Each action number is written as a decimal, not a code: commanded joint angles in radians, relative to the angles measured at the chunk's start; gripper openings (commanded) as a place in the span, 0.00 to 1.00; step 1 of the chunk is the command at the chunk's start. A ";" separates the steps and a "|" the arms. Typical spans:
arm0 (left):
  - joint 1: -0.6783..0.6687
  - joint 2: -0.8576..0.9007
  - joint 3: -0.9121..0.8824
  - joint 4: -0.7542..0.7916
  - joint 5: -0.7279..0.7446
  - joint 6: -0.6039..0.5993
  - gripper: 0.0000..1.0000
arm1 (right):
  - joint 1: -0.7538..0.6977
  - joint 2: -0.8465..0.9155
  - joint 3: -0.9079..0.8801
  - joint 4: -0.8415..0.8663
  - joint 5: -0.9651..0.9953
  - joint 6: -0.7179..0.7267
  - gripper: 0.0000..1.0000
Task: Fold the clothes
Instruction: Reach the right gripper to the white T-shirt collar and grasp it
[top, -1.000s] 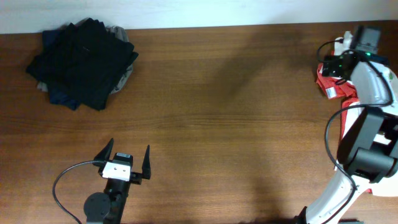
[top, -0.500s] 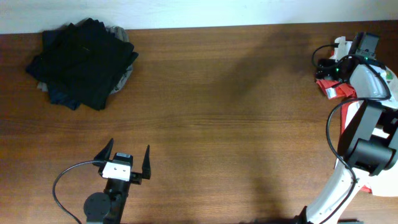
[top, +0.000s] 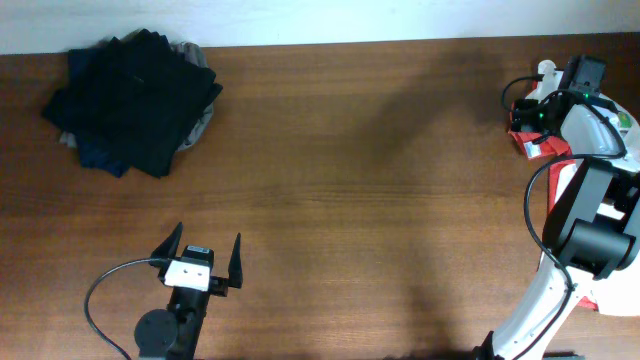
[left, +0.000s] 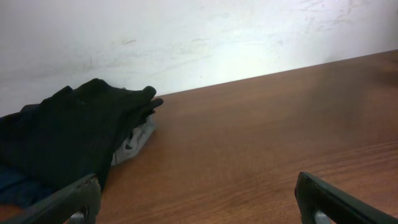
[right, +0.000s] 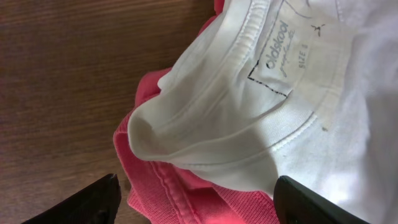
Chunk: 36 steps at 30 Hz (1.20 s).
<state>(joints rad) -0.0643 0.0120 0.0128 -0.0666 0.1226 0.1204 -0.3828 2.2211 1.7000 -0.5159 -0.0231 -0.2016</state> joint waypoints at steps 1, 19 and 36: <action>0.004 -0.007 -0.004 -0.003 0.008 0.016 0.99 | 0.003 0.027 0.022 0.008 0.016 0.000 0.84; 0.004 -0.007 -0.004 -0.003 0.008 0.016 0.99 | 0.003 0.051 0.114 -0.048 0.035 0.060 0.56; 0.004 -0.007 -0.004 -0.003 0.008 0.016 0.99 | 0.031 0.080 0.111 -0.027 -0.002 0.106 0.95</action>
<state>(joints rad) -0.0643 0.0120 0.0128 -0.0662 0.1226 0.1204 -0.3710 2.2700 1.7939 -0.5480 -0.0277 -0.1116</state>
